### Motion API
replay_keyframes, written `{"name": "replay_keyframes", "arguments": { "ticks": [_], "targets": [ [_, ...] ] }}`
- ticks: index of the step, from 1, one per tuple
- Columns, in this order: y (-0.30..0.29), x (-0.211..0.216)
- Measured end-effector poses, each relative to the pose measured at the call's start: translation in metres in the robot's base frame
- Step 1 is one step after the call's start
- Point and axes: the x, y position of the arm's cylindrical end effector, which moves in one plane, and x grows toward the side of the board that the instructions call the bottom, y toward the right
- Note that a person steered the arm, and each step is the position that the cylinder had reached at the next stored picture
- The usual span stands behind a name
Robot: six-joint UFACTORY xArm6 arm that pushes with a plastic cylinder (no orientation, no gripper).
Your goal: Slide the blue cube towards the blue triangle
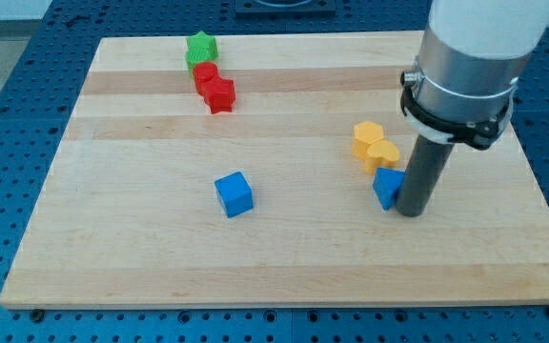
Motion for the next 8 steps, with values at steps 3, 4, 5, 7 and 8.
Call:
{"name": "replay_keyframes", "arguments": {
  "ticks": [3, 4, 5, 7, 8],
  "targets": [
    [0.000, -0.028],
    [0.006, -0.024],
    [0.011, 0.012],
    [-0.078, 0.061],
    [-0.155, 0.059]
  ]
}}
